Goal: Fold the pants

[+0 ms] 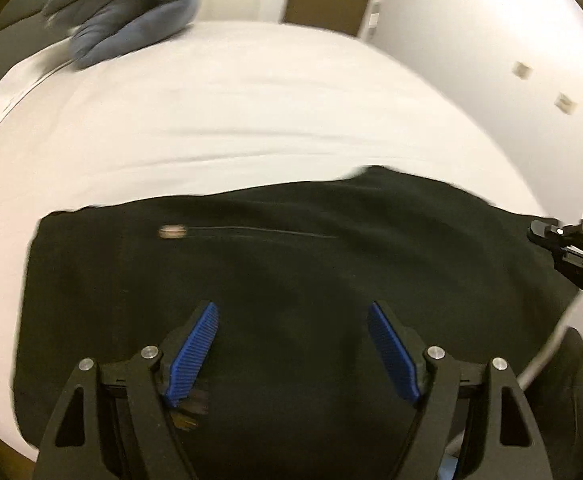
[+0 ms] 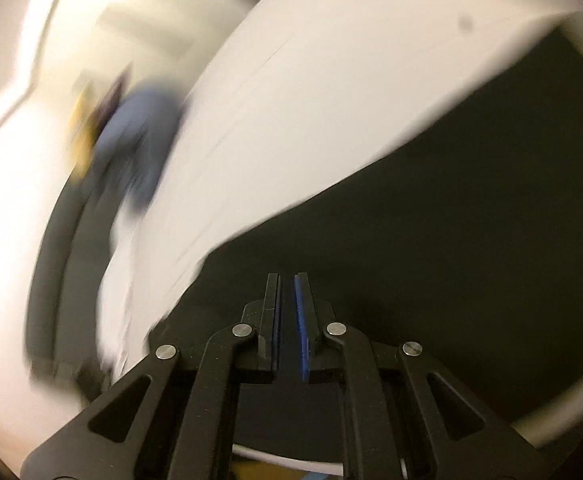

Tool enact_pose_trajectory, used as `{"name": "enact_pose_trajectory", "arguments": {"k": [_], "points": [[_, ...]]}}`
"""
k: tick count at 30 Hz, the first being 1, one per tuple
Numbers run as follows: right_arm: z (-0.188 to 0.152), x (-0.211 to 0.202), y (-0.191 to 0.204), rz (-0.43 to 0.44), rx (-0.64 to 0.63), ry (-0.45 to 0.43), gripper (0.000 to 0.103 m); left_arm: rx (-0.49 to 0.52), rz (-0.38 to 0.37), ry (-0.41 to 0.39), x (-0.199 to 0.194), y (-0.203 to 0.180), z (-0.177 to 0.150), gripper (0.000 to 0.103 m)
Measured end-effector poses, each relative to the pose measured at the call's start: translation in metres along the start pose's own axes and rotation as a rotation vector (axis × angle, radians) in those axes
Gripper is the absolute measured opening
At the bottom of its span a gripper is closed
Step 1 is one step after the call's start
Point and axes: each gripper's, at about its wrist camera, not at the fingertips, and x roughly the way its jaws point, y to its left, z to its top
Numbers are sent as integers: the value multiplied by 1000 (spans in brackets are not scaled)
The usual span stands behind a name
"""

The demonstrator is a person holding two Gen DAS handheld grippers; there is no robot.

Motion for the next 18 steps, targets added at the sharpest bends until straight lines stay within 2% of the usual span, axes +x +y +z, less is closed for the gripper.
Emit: {"name": "enact_pose_trajectory", "arguments": {"k": [2, 3, 5, 7, 8, 9, 11, 13, 14, 15, 17, 18], "points": [[-10, 66, 40, 85, -58, 126, 8, -25, 7, 18, 6, 24, -1, 74], [-20, 92, 56, 119, -74, 176, 8, -30, -28, 17, 6, 36, -3, 69], [-35, 157, 86, 149, -91, 288, 8, -4, -34, 19, 4, 41, -5, 67], [-51, 229, 111, 145, -105, 361, 8, 10, 9, 21, 4, 47, -9, 67], [-51, 260, 119, 107, -125, 383, 3, 0, -5, 17, 5, 52, -9, 67], [-49, 271, 120, 111, -140, 381, 0, -24, -35, 7, 5, 59, -9, 67], [-29, 273, 109, 133, -116, 338, 0, -53, -64, -4, 6, 66, -6, 67], [-2, 273, 87, 134, -39, 270, 0, -42, -56, -10, 9, 66, -2, 67], [32, 294, 99, 103, -16, 213, 0, -36, -45, -11, 11, 65, 0, 67], [46, 285, 89, 76, -6, 163, 0, -36, -34, -15, 13, 64, 3, 69], [68, 258, 72, -64, 22, 35, 0, -47, -16, -18, 14, 62, 8, 71], [72, 253, 68, -70, 59, 8, 1, -48, 1, -14, 13, 60, 10, 71]]}}
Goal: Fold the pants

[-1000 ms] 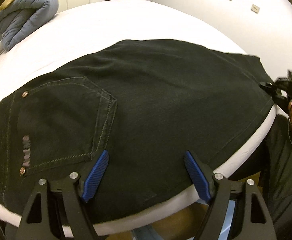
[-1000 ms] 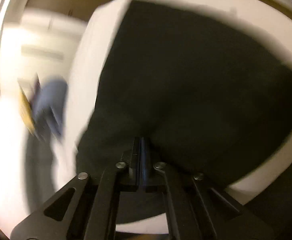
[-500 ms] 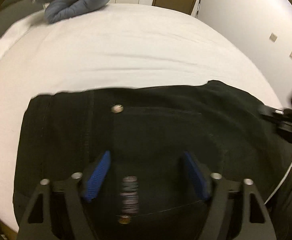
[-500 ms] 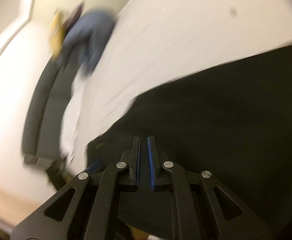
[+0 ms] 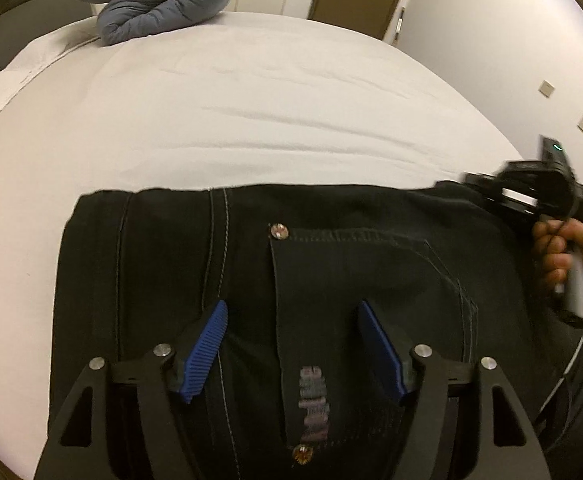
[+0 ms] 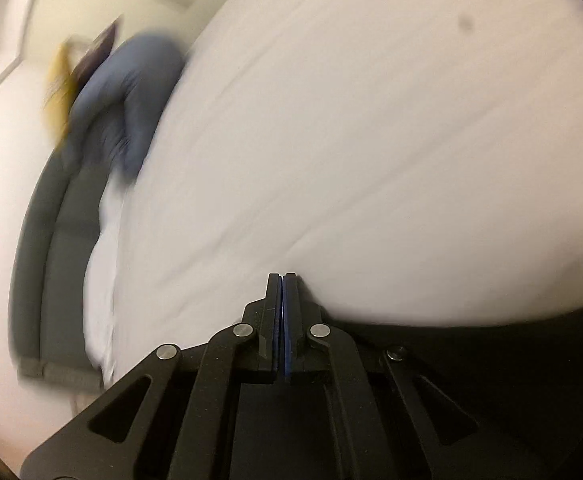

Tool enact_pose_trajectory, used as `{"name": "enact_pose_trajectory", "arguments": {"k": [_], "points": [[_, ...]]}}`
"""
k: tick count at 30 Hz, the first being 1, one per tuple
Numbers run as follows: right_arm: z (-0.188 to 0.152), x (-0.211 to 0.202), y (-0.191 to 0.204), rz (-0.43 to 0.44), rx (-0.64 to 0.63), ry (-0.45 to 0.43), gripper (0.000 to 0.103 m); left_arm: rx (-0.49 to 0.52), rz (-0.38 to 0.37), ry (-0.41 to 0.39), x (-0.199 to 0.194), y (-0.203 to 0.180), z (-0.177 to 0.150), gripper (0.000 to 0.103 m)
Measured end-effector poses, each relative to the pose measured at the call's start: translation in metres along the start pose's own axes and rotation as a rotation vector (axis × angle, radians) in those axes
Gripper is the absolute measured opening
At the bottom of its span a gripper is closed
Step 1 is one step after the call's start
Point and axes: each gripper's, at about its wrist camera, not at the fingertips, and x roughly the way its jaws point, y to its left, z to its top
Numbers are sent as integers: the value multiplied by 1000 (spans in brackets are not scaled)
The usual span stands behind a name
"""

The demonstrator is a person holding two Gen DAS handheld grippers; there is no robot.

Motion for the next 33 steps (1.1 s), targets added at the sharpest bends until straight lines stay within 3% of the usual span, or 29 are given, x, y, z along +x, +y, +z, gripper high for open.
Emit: {"name": "enact_pose_trajectory", "arguments": {"k": [2, 4, 7, 8, 9, 10, 11, 12, 15, 19, 25, 26, 28, 31, 33], "points": [[3, -24, -8, 35, 48, -9, 7, 26, 58, 1, -5, -12, 1, 71], [-20, -33, 14, 90, -23, 15, 7, 79, 85, -14, -9, -31, -3, 74], [-64, -36, 33, 194, -131, 163, 7, 141, 132, -2, -3, -40, -10, 76], [-81, -30, 36, 180, -161, 197, 7, 126, 134, 8, 2, -36, -9, 77], [-90, -26, 31, 146, -170, 213, 1, 92, 122, 9, 4, -27, -9, 78], [-92, -26, 16, 125, -140, 215, 0, 62, 72, 5, 4, -15, -11, 77], [-89, -30, -4, 189, -64, 197, 0, 48, 42, 3, 2, -8, -10, 74], [-85, -40, -21, 226, -2, 157, 0, 51, 47, 3, 2, -6, -10, 72], [-64, -89, -66, 185, 96, -9, 0, 51, 26, 3, 0, -1, -9, 70], [-32, -191, -166, 117, 210, -229, 0, 49, 46, 1, 2, -2, -5, 70], [-11, -357, -285, -27, 345, -564, 0, 43, 86, 10, -5, -14, -6, 70], [-11, -383, -296, -79, 383, -618, 9, 43, 103, 8, -8, -17, -4, 70], [-14, -426, -324, -201, 451, -686, 9, 37, 108, -9, -16, -27, -4, 70], [-32, -451, -328, -15, 497, -746, 9, 57, 87, -35, -24, -54, -7, 77], [-37, -435, -297, 78, 405, -677, 9, 88, 54, -43, -24, -81, -11, 82]]}}
